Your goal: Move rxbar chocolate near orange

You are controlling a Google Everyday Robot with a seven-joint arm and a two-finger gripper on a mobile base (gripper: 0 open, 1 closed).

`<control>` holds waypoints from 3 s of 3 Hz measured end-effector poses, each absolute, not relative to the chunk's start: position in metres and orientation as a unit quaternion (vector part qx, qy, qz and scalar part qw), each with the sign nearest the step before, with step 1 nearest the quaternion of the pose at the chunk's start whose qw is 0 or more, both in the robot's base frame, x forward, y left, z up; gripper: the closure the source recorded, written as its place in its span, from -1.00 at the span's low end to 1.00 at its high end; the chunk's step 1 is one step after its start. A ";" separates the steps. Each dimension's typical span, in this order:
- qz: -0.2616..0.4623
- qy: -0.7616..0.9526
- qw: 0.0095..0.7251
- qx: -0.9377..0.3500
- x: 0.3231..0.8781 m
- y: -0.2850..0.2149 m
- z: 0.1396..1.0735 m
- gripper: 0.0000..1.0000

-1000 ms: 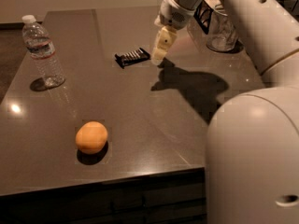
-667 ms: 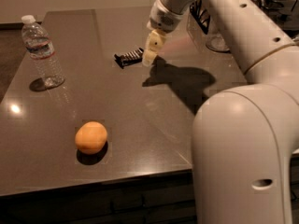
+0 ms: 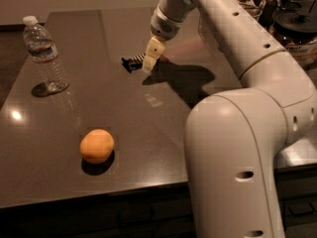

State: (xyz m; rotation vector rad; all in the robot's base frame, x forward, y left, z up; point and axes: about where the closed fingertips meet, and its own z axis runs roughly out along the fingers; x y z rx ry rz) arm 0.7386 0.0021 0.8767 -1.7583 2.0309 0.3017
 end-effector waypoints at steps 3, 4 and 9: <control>0.110 0.747 0.189 -0.628 0.758 0.016 0.850 -0.70; 0.115 0.743 0.192 -0.631 0.756 0.020 0.855 -0.22; 0.156 0.719 0.217 -0.642 0.673 -0.007 0.891 -0.08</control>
Offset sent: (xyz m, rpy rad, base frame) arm 0.0305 0.0055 -0.0212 -0.0617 0.0608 -0.0323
